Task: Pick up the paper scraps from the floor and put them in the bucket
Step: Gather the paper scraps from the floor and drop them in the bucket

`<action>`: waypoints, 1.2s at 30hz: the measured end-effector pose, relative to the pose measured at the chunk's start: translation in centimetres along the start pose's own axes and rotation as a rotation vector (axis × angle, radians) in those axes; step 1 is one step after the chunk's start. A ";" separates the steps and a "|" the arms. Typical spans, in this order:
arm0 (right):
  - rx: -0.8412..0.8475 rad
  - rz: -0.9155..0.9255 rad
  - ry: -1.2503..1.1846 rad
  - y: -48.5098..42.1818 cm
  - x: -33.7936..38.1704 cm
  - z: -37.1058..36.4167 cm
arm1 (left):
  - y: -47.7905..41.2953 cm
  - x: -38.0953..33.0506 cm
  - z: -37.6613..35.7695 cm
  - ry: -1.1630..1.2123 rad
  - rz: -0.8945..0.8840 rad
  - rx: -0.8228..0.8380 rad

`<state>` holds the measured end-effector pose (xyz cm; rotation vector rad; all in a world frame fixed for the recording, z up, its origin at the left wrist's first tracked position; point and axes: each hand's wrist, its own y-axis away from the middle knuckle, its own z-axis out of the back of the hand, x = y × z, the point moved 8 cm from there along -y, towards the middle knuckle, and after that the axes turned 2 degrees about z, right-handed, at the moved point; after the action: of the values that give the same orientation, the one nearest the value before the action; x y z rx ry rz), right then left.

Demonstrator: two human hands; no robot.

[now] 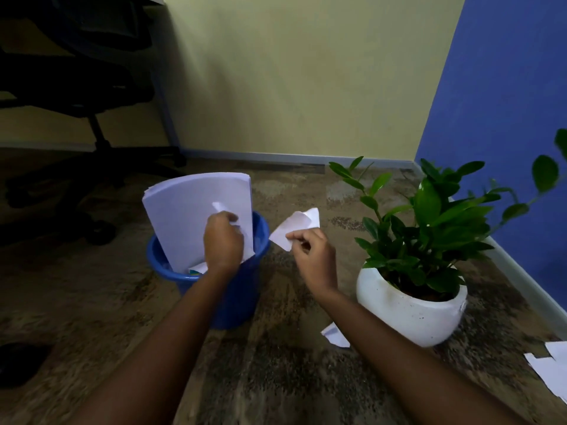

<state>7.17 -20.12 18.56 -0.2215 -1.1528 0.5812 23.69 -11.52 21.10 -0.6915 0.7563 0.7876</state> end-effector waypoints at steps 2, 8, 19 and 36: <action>0.012 0.083 0.013 -0.5 2.1 -1.1 | -0.8 2.1 1.3 0.010 0.145 -0.010; 0.135 0.225 -0.012 -0.7 6.1 -5.8 | -0.5 5.9 2.2 0.026 0.267 0.034; 0.291 0.271 0.149 0.1 4.9 -7.7 | 3.5 2.2 2.2 -0.155 -0.238 -0.136; 0.938 -0.334 0.544 9.2 -17.7 -2.4 | 13.5 5.5 -17.2 -0.565 -0.354 0.702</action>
<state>1.47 -21.73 -0.63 0.5811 -0.2982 0.6511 9.79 -15.80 3.90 0.0479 0.3315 0.3181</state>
